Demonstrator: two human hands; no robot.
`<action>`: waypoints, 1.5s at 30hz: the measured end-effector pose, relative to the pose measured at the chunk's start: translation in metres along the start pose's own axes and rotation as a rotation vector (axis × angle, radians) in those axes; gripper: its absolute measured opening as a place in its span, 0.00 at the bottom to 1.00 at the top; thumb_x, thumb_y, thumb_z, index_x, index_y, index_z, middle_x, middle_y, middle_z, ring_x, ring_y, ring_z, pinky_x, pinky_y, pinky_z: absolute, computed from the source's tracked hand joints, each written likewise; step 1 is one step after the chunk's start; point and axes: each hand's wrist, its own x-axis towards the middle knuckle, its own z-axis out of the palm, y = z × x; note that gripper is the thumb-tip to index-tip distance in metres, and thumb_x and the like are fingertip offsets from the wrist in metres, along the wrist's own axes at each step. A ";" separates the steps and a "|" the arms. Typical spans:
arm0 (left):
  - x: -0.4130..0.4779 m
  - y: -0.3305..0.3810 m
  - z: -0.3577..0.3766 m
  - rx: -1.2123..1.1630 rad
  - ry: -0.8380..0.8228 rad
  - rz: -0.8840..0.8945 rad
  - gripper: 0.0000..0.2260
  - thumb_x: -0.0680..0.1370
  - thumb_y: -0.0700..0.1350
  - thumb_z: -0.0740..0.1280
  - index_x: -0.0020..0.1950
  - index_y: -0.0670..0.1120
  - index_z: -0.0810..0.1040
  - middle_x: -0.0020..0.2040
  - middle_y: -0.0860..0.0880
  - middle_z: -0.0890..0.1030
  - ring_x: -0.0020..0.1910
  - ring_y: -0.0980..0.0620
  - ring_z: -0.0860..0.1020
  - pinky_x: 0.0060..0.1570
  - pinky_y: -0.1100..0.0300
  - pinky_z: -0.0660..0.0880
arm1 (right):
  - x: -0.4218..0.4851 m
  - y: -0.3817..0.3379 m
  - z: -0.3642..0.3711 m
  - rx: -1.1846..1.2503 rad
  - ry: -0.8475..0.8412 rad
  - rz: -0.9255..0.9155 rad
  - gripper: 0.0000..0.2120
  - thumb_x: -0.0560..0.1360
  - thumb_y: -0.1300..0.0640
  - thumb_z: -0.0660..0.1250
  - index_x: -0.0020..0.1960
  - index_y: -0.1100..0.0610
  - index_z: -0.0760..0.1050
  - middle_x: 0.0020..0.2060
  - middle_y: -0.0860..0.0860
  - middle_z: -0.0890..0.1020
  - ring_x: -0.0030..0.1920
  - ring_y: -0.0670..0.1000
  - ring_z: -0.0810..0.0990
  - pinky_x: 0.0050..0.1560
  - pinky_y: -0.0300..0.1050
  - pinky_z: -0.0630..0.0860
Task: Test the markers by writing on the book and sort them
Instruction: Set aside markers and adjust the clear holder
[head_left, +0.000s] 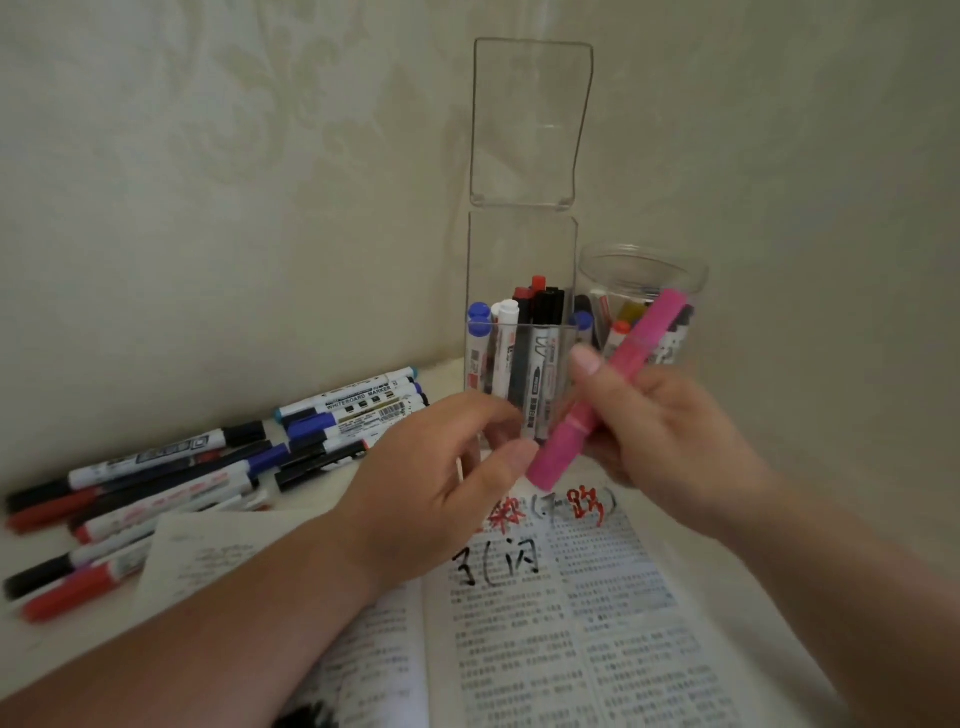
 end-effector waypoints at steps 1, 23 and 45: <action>0.000 0.001 0.000 -0.027 -0.043 0.011 0.21 0.80 0.63 0.57 0.58 0.50 0.80 0.45 0.58 0.79 0.43 0.53 0.79 0.39 0.59 0.75 | -0.001 0.007 0.003 -0.019 -0.009 0.031 0.33 0.74 0.35 0.62 0.37 0.68 0.75 0.22 0.50 0.69 0.22 0.48 0.65 0.25 0.40 0.64; 0.002 0.004 0.013 0.079 -0.290 -0.036 0.13 0.78 0.65 0.54 0.54 0.61 0.71 0.39 0.63 0.77 0.36 0.61 0.76 0.36 0.68 0.69 | -0.008 0.033 0.007 0.310 -0.025 -0.035 0.09 0.68 0.57 0.76 0.36 0.55 0.76 0.26 0.56 0.77 0.24 0.49 0.73 0.23 0.39 0.68; -0.005 -0.008 0.013 0.112 -0.348 -0.182 0.11 0.83 0.51 0.60 0.63 0.65 0.65 0.49 0.59 0.78 0.46 0.62 0.76 0.46 0.60 0.75 | -0.020 0.050 -0.012 0.069 -0.069 0.157 0.09 0.65 0.58 0.74 0.38 0.62 0.76 0.23 0.60 0.71 0.21 0.54 0.68 0.23 0.43 0.69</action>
